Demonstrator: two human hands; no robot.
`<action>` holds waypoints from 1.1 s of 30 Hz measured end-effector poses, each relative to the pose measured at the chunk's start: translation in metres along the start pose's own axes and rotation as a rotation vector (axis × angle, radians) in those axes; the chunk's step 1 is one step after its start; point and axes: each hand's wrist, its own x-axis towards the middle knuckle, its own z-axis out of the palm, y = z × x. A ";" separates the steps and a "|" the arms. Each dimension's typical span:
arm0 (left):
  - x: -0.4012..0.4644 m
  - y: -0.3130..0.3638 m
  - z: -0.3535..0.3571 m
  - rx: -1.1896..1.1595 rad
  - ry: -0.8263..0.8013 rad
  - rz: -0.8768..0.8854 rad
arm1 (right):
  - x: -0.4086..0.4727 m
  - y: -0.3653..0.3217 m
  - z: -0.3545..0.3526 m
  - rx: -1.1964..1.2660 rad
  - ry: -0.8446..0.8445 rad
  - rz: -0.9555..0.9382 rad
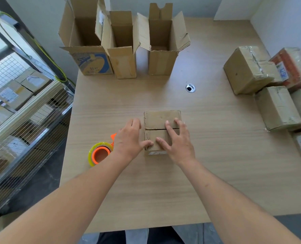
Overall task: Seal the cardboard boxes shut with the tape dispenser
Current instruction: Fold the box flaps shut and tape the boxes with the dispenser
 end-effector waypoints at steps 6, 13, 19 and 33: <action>-0.016 -0.031 0.001 -0.013 -0.002 -0.276 | 0.007 -0.012 0.006 -0.115 -0.069 0.028; -0.049 -0.069 0.019 0.151 -0.182 -0.417 | 0.009 -0.010 0.014 -0.206 -0.065 0.010; -0.063 -0.085 0.020 0.029 -0.107 -0.333 | 0.011 -0.010 0.015 -0.197 -0.063 0.001; -0.062 -0.109 -0.038 -0.175 0.068 0.003 | 0.001 -0.027 0.011 -0.207 -0.106 0.051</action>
